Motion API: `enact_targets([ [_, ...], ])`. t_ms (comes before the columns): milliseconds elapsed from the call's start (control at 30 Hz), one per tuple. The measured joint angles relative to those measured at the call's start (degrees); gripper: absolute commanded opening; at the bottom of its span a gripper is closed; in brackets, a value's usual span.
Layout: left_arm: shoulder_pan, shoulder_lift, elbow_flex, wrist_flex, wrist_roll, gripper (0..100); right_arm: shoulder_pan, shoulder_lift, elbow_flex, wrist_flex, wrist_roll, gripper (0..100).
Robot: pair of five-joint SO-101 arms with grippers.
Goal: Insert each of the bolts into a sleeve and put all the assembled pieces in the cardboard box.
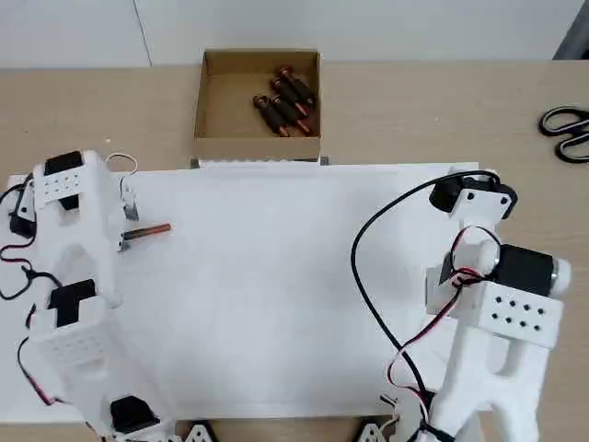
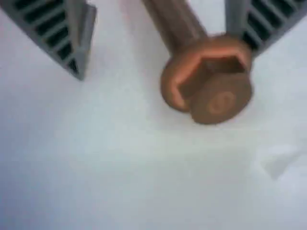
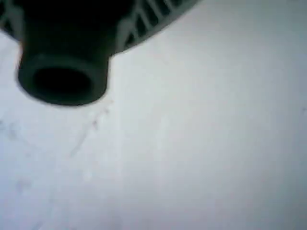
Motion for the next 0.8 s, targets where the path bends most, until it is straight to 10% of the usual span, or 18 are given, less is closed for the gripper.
enact_targets([
  [233, -0.62, 0.0, -0.26, -0.18, -0.09, 0, 0.0, 0.0, 0.0, 0.0, 0.0, 0.3],
  [800, -1.05, 0.18, -6.15, 5.71, -4.92, 1, 0.0, 0.0, 0.0, 0.0, 0.0, 0.3],
])
